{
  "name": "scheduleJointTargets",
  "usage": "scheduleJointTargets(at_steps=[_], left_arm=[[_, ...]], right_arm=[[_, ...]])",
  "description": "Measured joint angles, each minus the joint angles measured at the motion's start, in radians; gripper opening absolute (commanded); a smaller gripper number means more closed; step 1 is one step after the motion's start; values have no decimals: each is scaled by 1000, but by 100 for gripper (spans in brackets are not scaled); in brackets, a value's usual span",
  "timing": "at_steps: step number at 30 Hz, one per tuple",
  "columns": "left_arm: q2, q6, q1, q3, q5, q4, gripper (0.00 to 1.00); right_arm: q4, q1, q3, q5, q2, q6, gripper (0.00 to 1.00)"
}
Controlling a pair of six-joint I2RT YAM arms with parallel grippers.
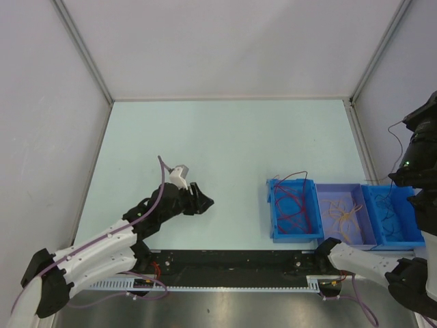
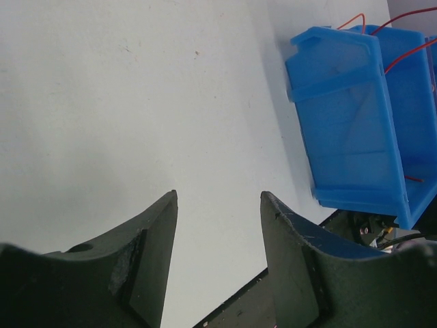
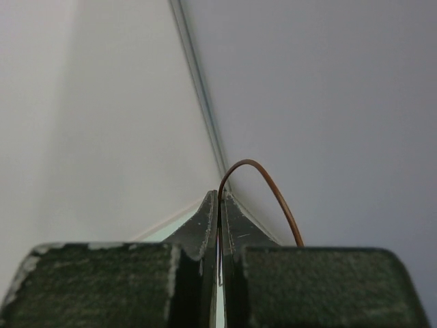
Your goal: Untangle the cables
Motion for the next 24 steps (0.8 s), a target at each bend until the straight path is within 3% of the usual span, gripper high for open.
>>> scheduleJointTargets(at_steps=[6, 11, 17, 24], left_arm=[[26, 0, -12, 0, 19, 1, 56], [46, 0, -26, 0, 19, 3, 56], [59, 0, -46, 2, 19, 9, 55], [63, 0, -54, 2, 19, 20, 55]], right_arm=[[420, 159, -172, 121, -84, -344, 0], [642, 177, -189, 179, -91, -547, 0], [632, 213, -126, 238, -21, -639, 0], [590, 284, -98, 295, 178, -799, 0]])
